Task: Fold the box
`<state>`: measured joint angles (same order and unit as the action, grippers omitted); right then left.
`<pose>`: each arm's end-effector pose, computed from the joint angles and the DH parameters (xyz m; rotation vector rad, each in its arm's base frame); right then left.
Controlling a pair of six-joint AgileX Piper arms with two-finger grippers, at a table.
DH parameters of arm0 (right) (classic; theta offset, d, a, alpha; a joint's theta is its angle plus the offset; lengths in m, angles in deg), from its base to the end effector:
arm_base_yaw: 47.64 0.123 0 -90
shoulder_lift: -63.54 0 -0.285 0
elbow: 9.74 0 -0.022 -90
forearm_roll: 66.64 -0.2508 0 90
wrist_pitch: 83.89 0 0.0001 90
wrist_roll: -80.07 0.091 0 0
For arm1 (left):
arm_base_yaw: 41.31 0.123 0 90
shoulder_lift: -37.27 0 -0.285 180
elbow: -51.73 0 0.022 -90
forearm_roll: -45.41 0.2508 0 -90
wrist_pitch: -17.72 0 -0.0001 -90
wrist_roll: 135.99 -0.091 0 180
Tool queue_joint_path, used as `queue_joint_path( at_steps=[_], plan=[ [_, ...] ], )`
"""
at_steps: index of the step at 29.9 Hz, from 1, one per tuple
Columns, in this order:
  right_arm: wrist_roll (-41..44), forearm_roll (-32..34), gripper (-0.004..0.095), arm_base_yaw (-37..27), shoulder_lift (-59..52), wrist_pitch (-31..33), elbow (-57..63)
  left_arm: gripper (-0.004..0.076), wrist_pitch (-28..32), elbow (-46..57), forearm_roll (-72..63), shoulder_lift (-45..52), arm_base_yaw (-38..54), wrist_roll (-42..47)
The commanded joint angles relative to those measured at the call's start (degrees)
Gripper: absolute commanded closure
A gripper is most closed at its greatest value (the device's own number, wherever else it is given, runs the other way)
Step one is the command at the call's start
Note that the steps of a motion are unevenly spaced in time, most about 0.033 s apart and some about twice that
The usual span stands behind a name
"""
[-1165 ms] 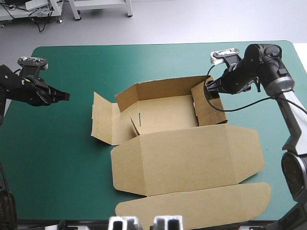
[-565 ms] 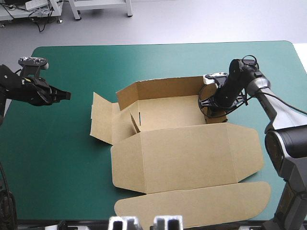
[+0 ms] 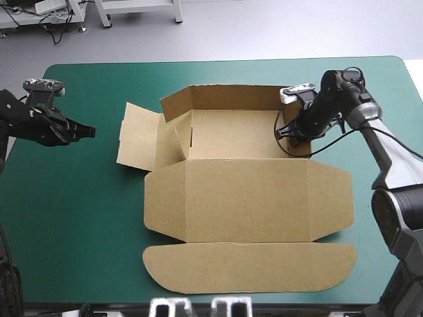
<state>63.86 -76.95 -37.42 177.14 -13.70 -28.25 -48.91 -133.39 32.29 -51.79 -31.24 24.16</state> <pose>0.3801 0.0841 0.2972 -0.6006 2.8036 0.2349 0.2857 0.0315 0.3792 0.1743 2.5801 -0.1183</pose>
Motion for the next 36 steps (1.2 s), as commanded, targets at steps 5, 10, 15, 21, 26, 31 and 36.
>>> queue_joint_path(
  at_steps=[5, 10, 15, 21, 26, 31, 36],
  plan=[
    [-6.77, -7.16, 0.0928, -4.16, -12.93, 1.35, -2.19, 0.0734, 3.74, -1.76, 7.37, 1.78, 0.02, 4.75],
    [-10.15, -12.08, 0.0928, -9.69, -18.5, 1.35, -2.19, 0.0734, 3.74, -1.76, 6.37, 1.78, 0.02, 7.58],
    [-11.29, -14.96, 0.0928, -12.35, -20.65, 1.35, -2.19, 0.0734, 6.08, -1.76, -6.6, 1.78, 0.02, 3.95],
    [-12.72, -18.05, 0.0928, -12.35, -20.4, 1.35, -2.19, 0.0734, 4.46, -1.76, -29.71, 1.56, 0.02, -9.26],
    [-12.72, -18.57, 0.0928, -12.35, -20.13, 1.1, -2.19, 0.0734, -2.35, -1.76, -41.34, 0.31, -0.21, -15.81],
    [-12.72, -19.21, 0.0928, -12.35, -19.63, -0.22, -2.19, 0.0734, -3.58, -1.76, -41.9, -0.96, -3.31, -15.82],
    [-12.39, -18.89, 0.0928, -12.35, -17.76, -1.44, -2.08, 0.0734, -2.54, -1.76, -41.99, -2.49, -9.52, -16.12]
  ],
)
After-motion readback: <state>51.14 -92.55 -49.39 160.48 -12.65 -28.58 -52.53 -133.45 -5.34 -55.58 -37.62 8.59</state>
